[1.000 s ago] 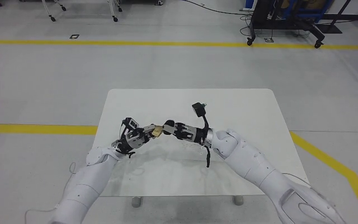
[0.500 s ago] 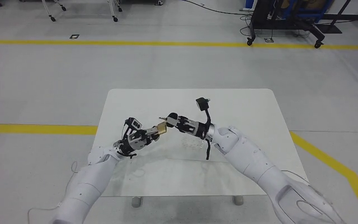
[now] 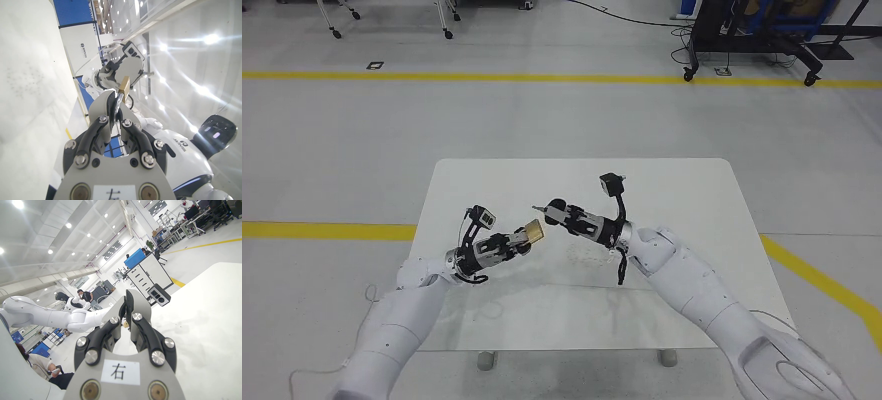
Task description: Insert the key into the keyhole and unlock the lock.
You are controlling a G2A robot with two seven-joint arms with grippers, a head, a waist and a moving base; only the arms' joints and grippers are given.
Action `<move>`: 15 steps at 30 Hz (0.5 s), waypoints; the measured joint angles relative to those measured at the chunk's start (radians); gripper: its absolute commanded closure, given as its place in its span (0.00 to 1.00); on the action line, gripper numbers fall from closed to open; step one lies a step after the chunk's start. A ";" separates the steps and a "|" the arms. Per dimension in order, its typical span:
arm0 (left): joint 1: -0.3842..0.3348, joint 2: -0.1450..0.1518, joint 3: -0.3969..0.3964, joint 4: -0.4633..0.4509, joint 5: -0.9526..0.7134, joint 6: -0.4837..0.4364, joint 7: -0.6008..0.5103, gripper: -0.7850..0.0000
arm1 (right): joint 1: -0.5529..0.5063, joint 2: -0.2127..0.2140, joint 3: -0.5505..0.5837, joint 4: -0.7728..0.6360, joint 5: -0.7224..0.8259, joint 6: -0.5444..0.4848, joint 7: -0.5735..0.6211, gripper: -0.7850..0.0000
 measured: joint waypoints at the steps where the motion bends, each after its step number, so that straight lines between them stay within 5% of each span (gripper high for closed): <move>1: 0.005 0.005 -0.003 -0.029 0.028 0.007 -0.005 1.00 | -0.005 0.003 0.009 -0.005 0.010 0.000 0.008 1.00; 8: 0.055 0.033 -0.029 -0.173 0.104 0.030 -0.028 1.00 | -0.007 0.001 0.000 0.006 0.084 0.000 0.129 1.00; 15: 0.052 0.039 -0.040 -0.120 0.067 0.027 -0.024 1.00 | 0.017 -0.013 -0.042 0.016 0.243 0.000 0.330 1.00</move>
